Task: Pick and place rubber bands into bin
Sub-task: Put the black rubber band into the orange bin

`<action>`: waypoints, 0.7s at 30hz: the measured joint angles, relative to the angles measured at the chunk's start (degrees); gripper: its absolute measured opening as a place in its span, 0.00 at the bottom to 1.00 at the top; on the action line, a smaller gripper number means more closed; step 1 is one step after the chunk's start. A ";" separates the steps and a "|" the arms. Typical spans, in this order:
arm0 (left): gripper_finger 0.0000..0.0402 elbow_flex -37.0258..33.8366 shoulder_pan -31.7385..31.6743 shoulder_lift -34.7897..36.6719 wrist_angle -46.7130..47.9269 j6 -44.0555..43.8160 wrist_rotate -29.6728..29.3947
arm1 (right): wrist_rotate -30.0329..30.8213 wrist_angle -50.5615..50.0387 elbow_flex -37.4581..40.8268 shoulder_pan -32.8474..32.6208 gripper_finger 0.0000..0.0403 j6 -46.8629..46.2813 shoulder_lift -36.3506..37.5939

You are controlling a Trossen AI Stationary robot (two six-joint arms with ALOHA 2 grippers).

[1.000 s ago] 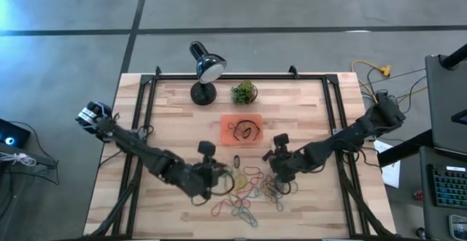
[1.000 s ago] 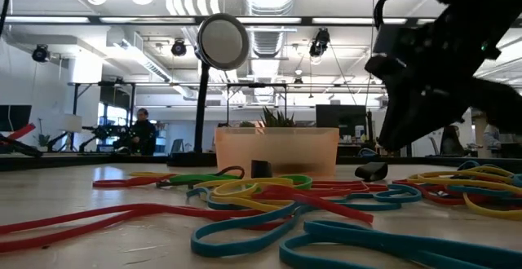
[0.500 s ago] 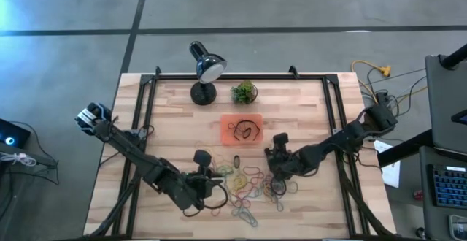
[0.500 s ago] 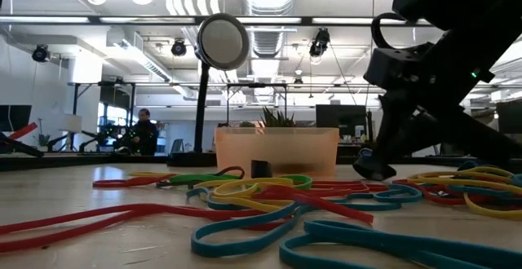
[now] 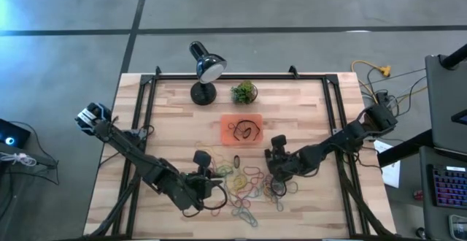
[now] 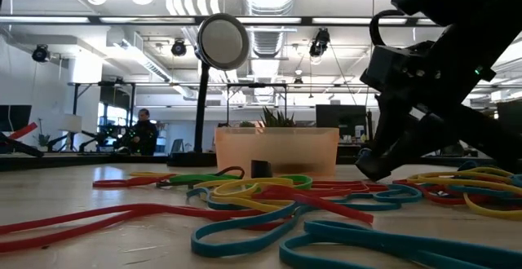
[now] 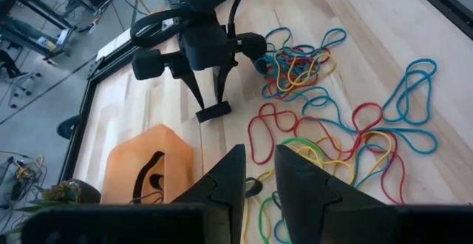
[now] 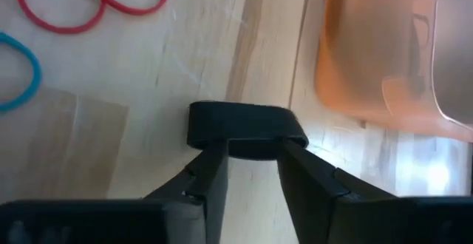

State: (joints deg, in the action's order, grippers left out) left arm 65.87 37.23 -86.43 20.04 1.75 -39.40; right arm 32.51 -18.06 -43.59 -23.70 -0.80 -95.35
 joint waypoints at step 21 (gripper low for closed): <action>0.15 -3.19 -0.02 0.00 -1.26 0.08 -2.95 | 0.04 0.85 0.00 -0.02 0.36 0.22 0.02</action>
State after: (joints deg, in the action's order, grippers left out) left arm 62.68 37.21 -86.43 18.79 1.83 -42.35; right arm 32.56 -17.21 -43.59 -23.73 -0.57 -95.33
